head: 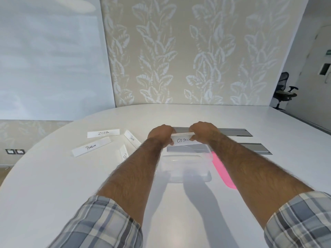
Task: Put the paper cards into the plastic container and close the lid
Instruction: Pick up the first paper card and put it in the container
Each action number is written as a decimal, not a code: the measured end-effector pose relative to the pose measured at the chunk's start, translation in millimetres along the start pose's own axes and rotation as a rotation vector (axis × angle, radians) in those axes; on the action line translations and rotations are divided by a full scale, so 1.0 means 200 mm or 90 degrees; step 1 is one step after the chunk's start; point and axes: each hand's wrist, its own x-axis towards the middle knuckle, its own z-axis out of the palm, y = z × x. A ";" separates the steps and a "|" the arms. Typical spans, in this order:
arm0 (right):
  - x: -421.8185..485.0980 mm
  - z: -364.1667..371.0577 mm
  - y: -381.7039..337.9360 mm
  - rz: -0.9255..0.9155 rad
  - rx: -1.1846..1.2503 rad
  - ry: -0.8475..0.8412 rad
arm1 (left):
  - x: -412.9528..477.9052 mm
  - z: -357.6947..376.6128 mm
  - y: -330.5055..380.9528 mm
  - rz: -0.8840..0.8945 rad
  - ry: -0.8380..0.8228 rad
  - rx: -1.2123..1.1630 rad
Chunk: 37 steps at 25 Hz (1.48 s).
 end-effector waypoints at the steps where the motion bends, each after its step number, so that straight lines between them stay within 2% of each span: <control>1: -0.01 0.02 0.03 -0.004 0.002 0.000 | 0.01 0.02 0.03 -0.008 -0.003 0.000; 8: 0.06 0.18 0.16 -0.007 0.047 -0.016 | 0.11 0.16 0.08 -0.026 -0.020 -0.005; 19: 0.18 0.50 0.18 -0.035 0.050 -0.079 | 0.25 0.40 0.00 0.009 -0.083 0.119; 37: 0.25 0.67 0.19 -0.056 0.033 -0.155 | 0.37 0.62 -0.05 0.002 -0.118 0.172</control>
